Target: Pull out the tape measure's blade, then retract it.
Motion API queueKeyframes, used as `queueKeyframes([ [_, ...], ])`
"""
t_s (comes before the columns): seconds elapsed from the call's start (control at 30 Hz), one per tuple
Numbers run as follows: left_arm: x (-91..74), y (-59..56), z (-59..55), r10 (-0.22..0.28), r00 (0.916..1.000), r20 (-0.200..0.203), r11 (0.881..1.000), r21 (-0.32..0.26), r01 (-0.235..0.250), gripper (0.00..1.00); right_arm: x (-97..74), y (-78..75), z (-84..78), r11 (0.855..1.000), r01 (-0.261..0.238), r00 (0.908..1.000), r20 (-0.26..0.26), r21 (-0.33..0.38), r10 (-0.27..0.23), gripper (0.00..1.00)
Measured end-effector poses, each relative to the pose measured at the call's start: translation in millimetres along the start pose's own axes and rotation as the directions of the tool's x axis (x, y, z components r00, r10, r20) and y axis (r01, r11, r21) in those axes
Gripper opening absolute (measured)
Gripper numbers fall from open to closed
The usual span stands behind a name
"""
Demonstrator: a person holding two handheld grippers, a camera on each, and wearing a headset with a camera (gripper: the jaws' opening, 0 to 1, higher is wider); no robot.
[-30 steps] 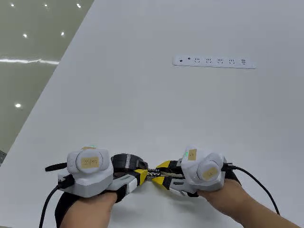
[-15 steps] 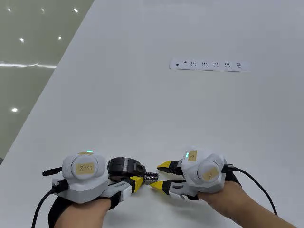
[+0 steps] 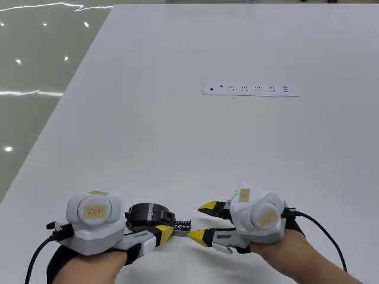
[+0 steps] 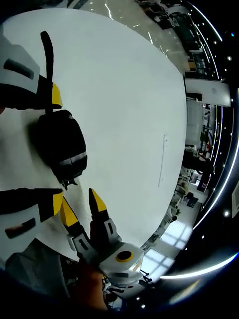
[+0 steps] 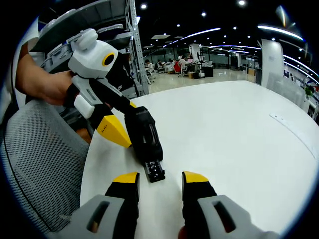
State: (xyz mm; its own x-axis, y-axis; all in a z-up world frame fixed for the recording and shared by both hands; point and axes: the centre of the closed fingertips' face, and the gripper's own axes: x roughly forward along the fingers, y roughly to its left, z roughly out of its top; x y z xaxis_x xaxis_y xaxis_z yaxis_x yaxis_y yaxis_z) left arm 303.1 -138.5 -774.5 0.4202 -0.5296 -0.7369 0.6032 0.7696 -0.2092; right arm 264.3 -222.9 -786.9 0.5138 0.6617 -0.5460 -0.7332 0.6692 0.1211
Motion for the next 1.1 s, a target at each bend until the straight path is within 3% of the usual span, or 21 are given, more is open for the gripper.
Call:
queueKeyframes([
  [0.37,-8.7,-6.2,0.7,-0.038,0.9993,0.002,0.998,0.043,0.038,0.68,-25.0,-1.6,-2.2,0.999,0.04,0.9992,-0.006,0.013,-0.039,0.39],
  [1.1,-31.3,-3.1,5.1,-0.079,0.9962,0.038,0.988,0.139,0.073,0.73,-82.6,-7.6,-7.3,0.986,0.154,0.9879,0.001,0.067,-0.155,0.5],
])
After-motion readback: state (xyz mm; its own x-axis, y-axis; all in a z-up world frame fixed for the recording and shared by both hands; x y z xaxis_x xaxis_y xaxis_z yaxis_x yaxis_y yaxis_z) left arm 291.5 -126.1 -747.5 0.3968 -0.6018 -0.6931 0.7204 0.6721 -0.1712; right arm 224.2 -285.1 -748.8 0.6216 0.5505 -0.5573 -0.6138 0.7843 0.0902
